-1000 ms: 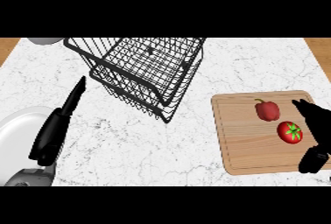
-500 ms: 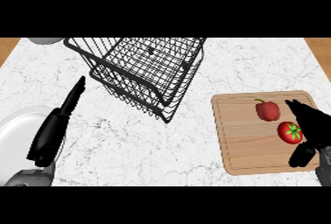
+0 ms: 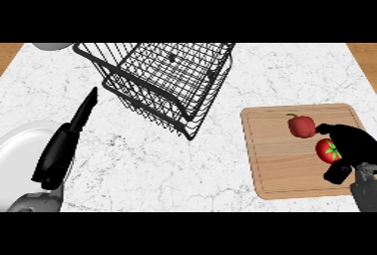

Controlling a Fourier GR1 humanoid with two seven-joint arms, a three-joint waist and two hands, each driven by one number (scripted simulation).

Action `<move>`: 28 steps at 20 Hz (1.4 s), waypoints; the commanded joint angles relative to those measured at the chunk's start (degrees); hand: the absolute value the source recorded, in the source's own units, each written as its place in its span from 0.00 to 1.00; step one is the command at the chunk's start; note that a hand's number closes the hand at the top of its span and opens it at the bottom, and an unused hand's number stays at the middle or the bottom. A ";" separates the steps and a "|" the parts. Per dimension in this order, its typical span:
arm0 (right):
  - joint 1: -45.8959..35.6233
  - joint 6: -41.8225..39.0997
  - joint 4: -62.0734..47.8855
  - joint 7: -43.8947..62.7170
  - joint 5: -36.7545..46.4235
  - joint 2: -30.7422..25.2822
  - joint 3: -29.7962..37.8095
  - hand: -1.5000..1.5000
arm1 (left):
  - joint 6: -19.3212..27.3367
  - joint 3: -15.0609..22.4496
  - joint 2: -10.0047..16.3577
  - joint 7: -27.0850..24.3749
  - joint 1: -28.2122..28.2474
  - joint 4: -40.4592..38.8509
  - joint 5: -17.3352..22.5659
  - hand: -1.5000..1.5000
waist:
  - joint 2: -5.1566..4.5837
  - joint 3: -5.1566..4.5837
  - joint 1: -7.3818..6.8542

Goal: Pick the tomato from the cutting board and place it in the tiered basket

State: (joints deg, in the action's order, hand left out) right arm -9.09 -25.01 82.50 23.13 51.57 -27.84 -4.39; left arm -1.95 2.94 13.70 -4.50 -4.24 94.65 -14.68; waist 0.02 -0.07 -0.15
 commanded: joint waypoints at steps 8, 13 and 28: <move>0.26 11.61 -2.03 -10.63 6.45 2.64 -1.80 1.00 | -1.41 -0.97 -1.16 2.16 -0.12 1.96 -0.96 0.50 | -0.04 0.08 0.01; 3.70 10.91 10.95 -8.60 6.02 1.58 0.41 1.00 | -1.71 -2.84 -1.01 -1.58 -0.53 -2.90 -0.25 0.50 | 0.07 0.03 0.63; 3.74 4.47 36.05 13.79 -3.76 12.87 13.97 1.00 | -1.78 -3.26 -1.76 2.05 -0.65 1.06 -0.83 0.50 | 0.30 0.04 1.27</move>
State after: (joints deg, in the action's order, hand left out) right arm -4.29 -20.69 112.42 34.43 53.72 -19.13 5.53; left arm -3.31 1.09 11.57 -3.00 -3.80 96.37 -16.55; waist 0.27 -0.04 0.79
